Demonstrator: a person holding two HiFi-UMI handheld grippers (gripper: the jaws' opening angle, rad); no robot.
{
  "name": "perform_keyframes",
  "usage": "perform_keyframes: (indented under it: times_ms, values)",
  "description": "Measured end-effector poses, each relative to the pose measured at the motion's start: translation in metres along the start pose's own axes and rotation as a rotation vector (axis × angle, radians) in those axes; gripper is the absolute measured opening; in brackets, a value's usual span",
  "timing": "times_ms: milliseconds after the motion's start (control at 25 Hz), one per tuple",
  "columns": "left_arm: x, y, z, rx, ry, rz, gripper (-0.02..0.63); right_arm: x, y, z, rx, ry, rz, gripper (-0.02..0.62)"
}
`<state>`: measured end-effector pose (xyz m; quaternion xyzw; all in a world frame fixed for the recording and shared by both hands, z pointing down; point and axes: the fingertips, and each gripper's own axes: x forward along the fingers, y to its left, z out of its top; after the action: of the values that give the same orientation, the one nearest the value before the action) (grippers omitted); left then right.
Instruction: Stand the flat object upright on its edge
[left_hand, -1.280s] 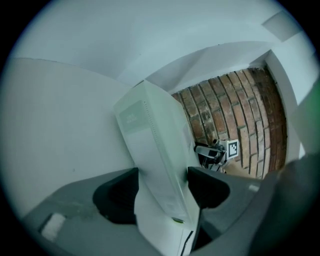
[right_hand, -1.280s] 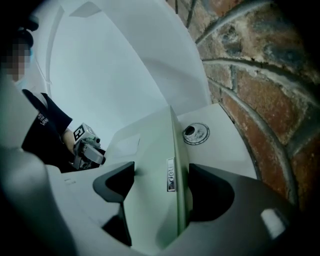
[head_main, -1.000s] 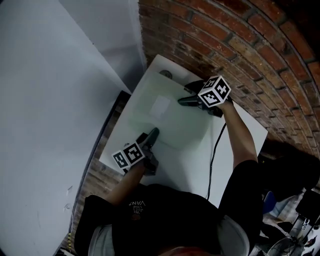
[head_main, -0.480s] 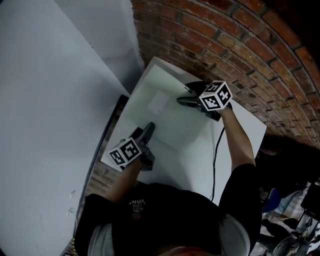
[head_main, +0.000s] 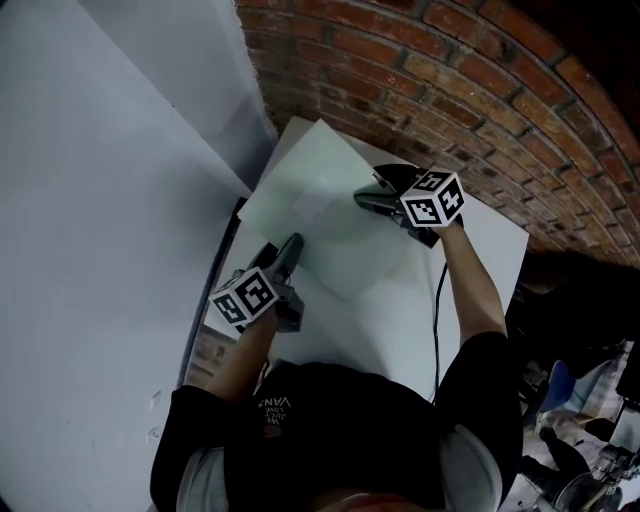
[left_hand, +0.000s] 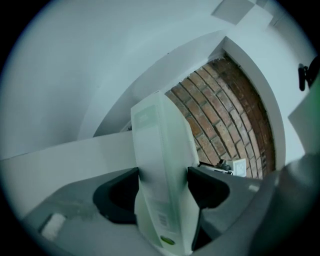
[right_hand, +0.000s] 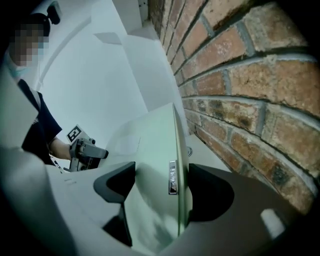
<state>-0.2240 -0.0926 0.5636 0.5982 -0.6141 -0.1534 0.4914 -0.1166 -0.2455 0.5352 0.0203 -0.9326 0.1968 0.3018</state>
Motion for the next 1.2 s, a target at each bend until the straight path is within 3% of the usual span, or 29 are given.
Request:
perform_keyframes:
  times_ms: [920, 1200]
  values:
    - [0.011, -0.085, 0.000, 0.276, 0.027, -0.156, 0.308, -0.101, 0.013, -0.028, 0.048, -0.199, -0.206, 0.324]
    - [0.015, -0.107, 0.005, 0.403, 0.025, -0.210, 0.307, -0.122, 0.017, -0.033, 0.056, -0.258, -0.265, 0.322]
